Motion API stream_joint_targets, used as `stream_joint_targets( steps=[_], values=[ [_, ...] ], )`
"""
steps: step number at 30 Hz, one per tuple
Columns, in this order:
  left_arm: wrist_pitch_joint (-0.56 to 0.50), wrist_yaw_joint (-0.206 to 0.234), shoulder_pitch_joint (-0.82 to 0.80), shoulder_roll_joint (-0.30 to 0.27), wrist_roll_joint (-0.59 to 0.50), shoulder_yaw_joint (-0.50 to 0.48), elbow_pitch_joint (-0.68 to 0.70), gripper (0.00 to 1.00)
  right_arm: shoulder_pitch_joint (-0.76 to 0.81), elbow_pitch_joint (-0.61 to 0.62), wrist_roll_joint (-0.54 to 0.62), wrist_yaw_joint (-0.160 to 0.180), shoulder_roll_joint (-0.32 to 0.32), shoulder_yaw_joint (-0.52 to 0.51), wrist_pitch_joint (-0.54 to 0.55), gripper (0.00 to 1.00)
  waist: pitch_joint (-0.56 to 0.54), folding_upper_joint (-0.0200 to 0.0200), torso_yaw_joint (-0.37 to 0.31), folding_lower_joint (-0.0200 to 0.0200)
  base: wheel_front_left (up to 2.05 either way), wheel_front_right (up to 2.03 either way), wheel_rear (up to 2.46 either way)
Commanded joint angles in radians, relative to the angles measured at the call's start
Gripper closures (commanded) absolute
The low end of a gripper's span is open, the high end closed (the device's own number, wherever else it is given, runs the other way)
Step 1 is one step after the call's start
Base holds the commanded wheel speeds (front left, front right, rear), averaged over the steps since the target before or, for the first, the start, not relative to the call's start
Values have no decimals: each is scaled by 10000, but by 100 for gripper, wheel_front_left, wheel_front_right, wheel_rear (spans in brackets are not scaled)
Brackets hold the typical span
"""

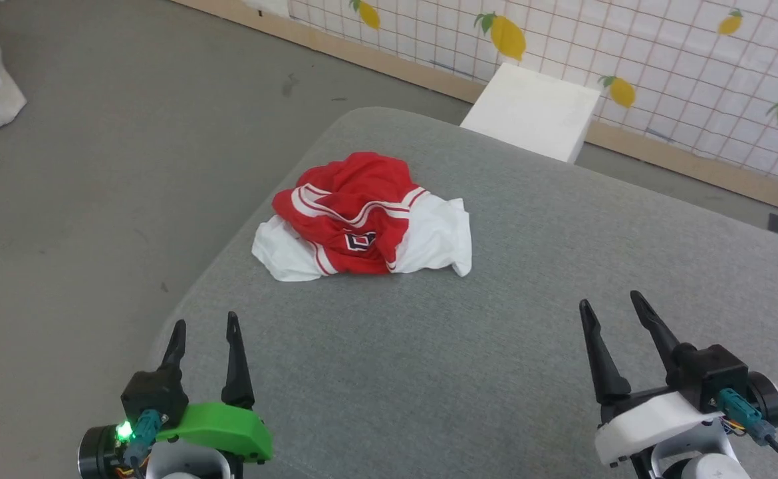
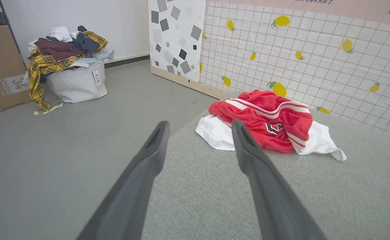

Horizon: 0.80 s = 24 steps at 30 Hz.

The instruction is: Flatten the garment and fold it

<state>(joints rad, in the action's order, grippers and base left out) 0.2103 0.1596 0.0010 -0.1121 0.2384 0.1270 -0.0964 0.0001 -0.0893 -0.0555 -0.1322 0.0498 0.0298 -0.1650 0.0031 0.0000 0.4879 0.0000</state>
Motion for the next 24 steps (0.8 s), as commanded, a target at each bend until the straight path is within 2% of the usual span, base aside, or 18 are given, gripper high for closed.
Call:
stream_joint_targets(
  steps=[1,7,13,18,24],
  values=[
    [106,84,170,-103,155,51,-59,0,-108,-48,-66,13,4,26,-108,0,-10,0,106,0,0,0,0],
    [191,150,178,-228,308,154,-95,0,-121,-125,-116,14,4,97,-211,0,-18,0,274,0,0,0,0],
    [-253,-385,-671,-416,844,383,-215,0,-378,-39,-24,15,4,260,-135,0,525,0,137,0,0,0,0],
    [-1389,-1011,-2844,-635,1466,510,-833,0,-943,221,178,15,4,471,-44,0,1666,0,-406,0,0,0,0],
    [-3783,-1611,-5748,-979,2638,114,-2303,0,-1750,401,343,15,4,838,4,0,3405,0,-1692,0,0,0,0]
  ],
)
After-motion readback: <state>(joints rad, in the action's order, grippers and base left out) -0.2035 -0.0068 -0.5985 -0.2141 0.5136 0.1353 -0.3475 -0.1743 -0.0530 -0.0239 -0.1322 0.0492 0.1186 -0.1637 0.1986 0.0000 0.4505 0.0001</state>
